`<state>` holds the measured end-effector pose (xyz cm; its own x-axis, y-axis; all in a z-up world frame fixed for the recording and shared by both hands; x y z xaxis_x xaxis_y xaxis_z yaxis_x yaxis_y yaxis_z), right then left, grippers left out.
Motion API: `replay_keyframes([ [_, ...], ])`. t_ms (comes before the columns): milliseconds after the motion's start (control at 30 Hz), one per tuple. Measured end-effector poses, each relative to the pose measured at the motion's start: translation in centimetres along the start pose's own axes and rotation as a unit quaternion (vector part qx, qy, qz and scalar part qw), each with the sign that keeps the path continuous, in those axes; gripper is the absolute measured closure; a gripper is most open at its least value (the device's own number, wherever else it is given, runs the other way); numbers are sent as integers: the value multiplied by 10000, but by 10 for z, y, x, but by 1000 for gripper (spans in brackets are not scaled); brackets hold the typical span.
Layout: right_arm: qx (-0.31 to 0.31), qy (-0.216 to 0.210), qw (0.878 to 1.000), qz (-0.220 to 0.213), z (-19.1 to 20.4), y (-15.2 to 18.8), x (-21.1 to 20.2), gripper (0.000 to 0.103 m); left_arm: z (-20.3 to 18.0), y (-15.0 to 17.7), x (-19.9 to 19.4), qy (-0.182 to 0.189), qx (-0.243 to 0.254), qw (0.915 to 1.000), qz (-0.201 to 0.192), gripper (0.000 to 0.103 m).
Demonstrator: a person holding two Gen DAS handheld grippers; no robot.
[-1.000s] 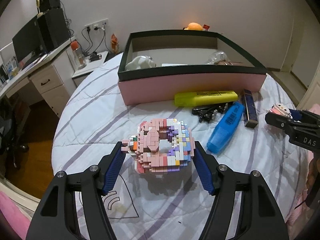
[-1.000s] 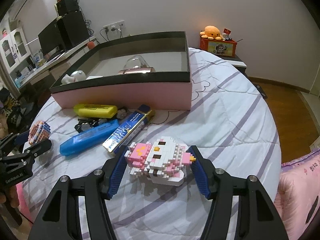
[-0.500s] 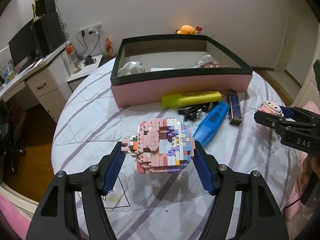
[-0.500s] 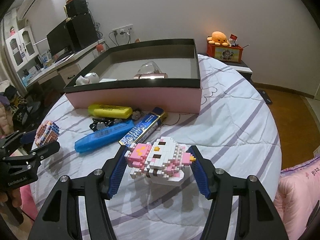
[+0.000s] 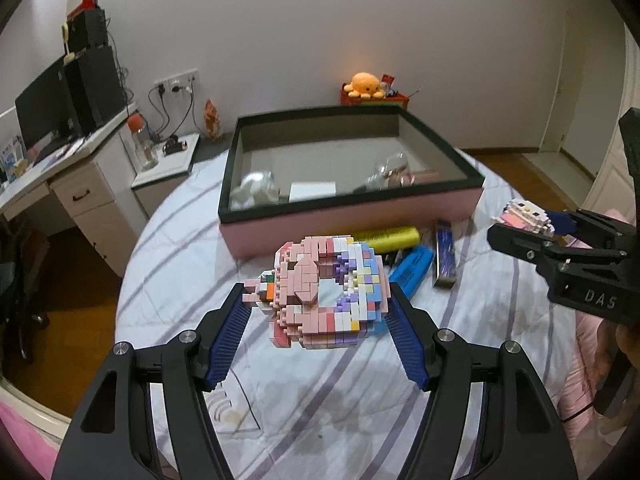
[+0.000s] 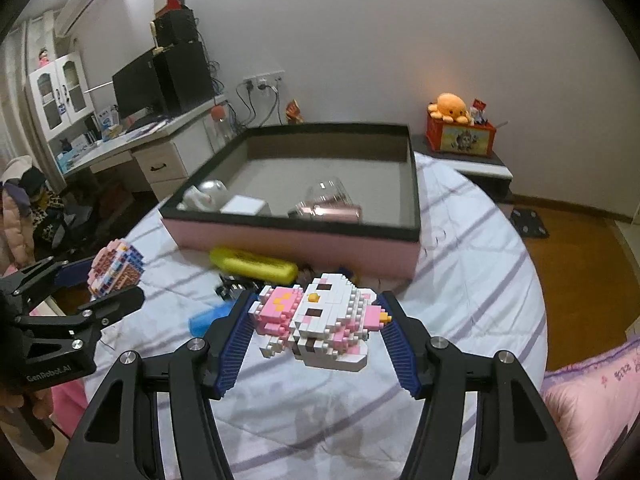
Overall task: Organize rigid objects
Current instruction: 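Lift and carry the donut and cat figure over the pink box, then lower the donut and cat into the box and open both tools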
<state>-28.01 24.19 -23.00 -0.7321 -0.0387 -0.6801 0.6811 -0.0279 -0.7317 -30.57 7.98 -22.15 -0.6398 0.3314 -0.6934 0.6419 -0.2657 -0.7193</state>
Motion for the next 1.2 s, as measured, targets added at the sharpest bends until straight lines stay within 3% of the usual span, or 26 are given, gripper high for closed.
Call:
replay_keyframes([
  [300,-239,-25,9995,-220,11,-42,2,40,-2,-52,-4,33,184,9994,-292,35],
  [700,-418,-29,9985,-358,11,-105,30,40,-2,-121,31,218,270,9989,-326,35],
  [933,-413,40,9990,-146,-1,-131,76,40,16,-140,86,158,71,9998,26,35],
  [1200,-422,62,9986,301,-8,-131,135,40,35,-137,141,-17,-53,9987,508,35],
])
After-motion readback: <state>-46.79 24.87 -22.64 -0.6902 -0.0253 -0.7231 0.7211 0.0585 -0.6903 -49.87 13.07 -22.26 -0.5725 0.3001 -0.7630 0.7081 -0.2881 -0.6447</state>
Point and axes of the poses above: each gripper's, at about its wrist camera, not at the fingertips, and x roughly the way its jaws point, z to its left, y to its underside, the point moved 7 cm from there along x, roughly the way its jaws point, and after that the axes turned 6 degrees about y, right-handed, at the moved point
